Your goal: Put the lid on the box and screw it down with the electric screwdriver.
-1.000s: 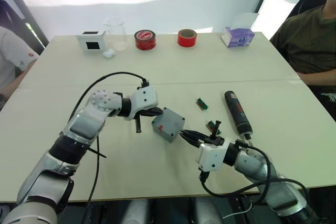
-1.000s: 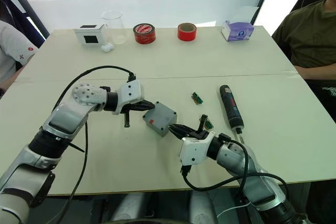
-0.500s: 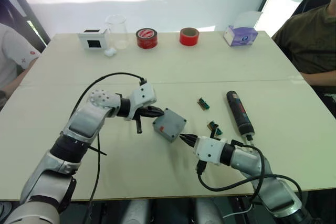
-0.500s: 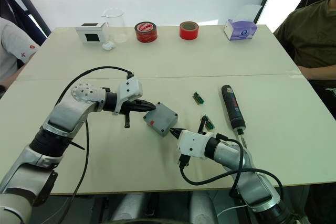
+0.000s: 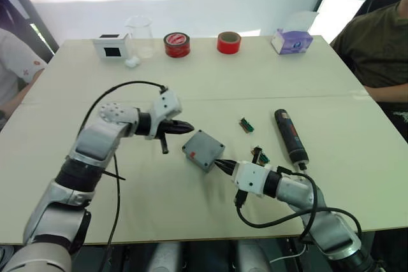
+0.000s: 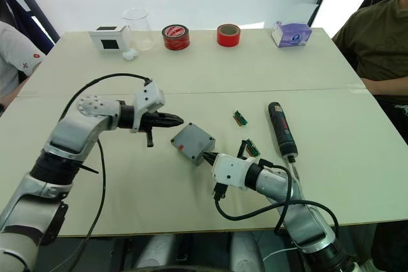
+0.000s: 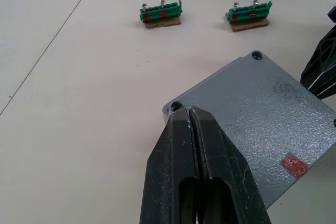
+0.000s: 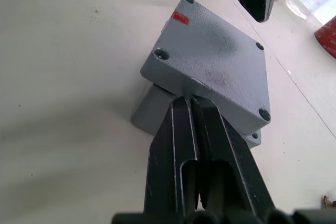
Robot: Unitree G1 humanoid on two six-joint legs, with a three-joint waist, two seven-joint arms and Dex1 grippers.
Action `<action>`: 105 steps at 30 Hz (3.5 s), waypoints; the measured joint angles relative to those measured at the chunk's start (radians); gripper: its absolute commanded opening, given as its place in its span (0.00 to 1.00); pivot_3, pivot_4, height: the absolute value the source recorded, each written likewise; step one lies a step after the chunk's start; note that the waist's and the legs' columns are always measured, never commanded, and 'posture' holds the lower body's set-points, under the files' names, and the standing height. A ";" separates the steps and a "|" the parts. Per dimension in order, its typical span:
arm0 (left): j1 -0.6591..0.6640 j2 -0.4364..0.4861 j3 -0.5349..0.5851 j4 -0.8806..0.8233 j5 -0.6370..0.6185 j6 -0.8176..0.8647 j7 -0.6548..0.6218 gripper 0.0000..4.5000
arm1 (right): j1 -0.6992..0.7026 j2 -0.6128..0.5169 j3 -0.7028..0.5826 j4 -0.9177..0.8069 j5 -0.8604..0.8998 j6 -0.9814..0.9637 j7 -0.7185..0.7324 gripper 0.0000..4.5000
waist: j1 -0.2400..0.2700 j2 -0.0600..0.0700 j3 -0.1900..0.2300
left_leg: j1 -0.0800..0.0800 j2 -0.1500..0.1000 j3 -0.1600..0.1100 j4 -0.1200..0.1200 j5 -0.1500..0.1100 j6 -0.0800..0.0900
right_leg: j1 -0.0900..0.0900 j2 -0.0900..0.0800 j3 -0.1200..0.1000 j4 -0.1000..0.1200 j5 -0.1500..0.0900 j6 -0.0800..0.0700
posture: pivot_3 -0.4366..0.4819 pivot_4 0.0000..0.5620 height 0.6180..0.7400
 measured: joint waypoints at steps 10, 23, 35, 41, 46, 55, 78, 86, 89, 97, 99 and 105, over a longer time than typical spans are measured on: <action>0.027 0.062 0.003 0.029 0.001 -0.009 -0.063 0.00 | -0.001 0.000 -0.001 0.000 0.001 0.004 -0.001 0.01 | 0.004 0.000 0.000 | -0.001 0.000 0.000 0.000 0.000 0.000 | 0.000 0.000 0.000 0.000 0.000 0.000 | 0.48 0.27 1.00; 0.032 -0.003 -0.029 -0.003 0.003 -0.004 -0.058 0.00 | -0.017 0.003 -0.025 0.000 0.020 0.047 -0.010 0.01 | 0.001 0.000 0.000 | -0.001 0.000 0.000 0.000 0.000 0.000 | 0.000 0.000 0.000 0.000 0.000 0.000 | 0.48 0.27 1.00; 0.037 -0.013 -0.043 -0.003 0.005 -0.002 -0.045 0.00 | -0.022 0.013 -0.025 0.000 0.021 0.064 -0.021 0.01 | 0.003 0.000 0.000 | -0.001 0.000 0.000 0.000 0.000 0.000 | 0.000 0.000 0.000 0.000 0.000 0.000 | 0.48 0.27 1.00; 0.037 -0.035 -0.042 -0.002 0.014 -0.001 -0.021 0.00 | -0.022 0.013 -0.035 0.000 0.021 0.070 -0.022 0.01 | 0.003 0.000 0.000 | -0.001 0.000 0.000 0.000 0.000 -0.001 | 0.000 0.000 0.000 0.000 0.000 0.000 | 0.48 0.27 1.00; 0.025 -0.054 -0.043 0.007 0.030 -0.003 -0.016 0.00 | -0.022 0.013 -0.041 0.000 0.021 0.078 -0.022 0.01 | 0.003 0.000 0.000 | -0.001 0.000 0.000 0.000 0.000 -0.001 | 0.000 0.000 0.000 0.000 0.000 0.000 | 0.48 0.27 1.00; 0.018 -0.069 -0.047 0.020 0.057 -0.011 -0.014 0.00 | -0.022 0.020 -0.041 0.000 0.021 0.086 -0.022 0.01 | 0.003 0.000 0.000 | -0.001 0.000 0.000 0.000 0.000 -0.001 | 0.000 0.000 0.000 0.000 0.000 0.000 | 0.48 0.27 1.00; 0.026 -0.083 -0.050 0.145 0.084 -0.089 0.003 0.00 | -0.016 -0.007 -0.025 -0.041 0.069 0.191 0.024 0.01 | 0.003 0.000 0.000 | -0.001 0.000 0.000 0.000 0.001 -0.001 | 0.000 0.000 0.000 0.001 0.000 0.000 | 0.48 0.27 1.00; 0.076 -0.086 -0.074 0.070 0.082 -0.023 0.002 0.00 | -0.078 -0.006 0.018 0.041 0.052 0.213 0.027 0.01 | 0.002 0.000 0.000 | -0.001 0.000 0.000 0.000 0.001 -0.001 | -0.001 0.000 0.000 0.001 0.000 0.000 | 0.48 0.27 1.00; 0.100 -0.080 -0.065 0.029 0.074 0.011 0.002 0.00 | -0.092 -0.005 0.026 0.072 0.040 0.215 0.027 0.01 | 0.002 0.000 0.000 | -0.001 0.000 0.000 0.000 0.001 -0.001 | -0.001 0.000 0.000 0.001 0.000 0.000 | 0.48 0.27 1.00; 0.184 -0.038 -0.038 -0.149 0.029 0.140 0.005 0.00 | -0.102 -0.009 0.021 0.091 0.040 0.220 0.048 0.01 | 0.001 0.000 0.000 | -0.001 0.000 0.000 0.000 0.001 -0.001 | -0.001 0.000 0.000 0.001 0.000 0.000 | 0.48 0.27 1.00; 0.199 -0.032 -0.036 -0.179 0.019 0.167 0.007 0.00 | -0.102 -0.010 0.020 0.091 0.040 0.221 0.052 0.01 | 0.003 0.000 0.000 | -0.001 0.000 0.000 0.000 0.001 -0.001 | -0.001 0.000 0.000 0.001 0.000 0.000 | 0.48 0.27 1.00; 0.223 -0.027 -0.033 -0.208 -0.001 0.216 0.026 0.00 | -0.102 -0.009 0.017 0.091 0.040 0.221 0.061 0.01 | 0.003 0.000 0.000 | -0.001 0.000 0.000 0.000 0.001 -0.001 | -0.001 0.000 0.000 0.001 0.000 0.000 | 0.48 0.27 1.00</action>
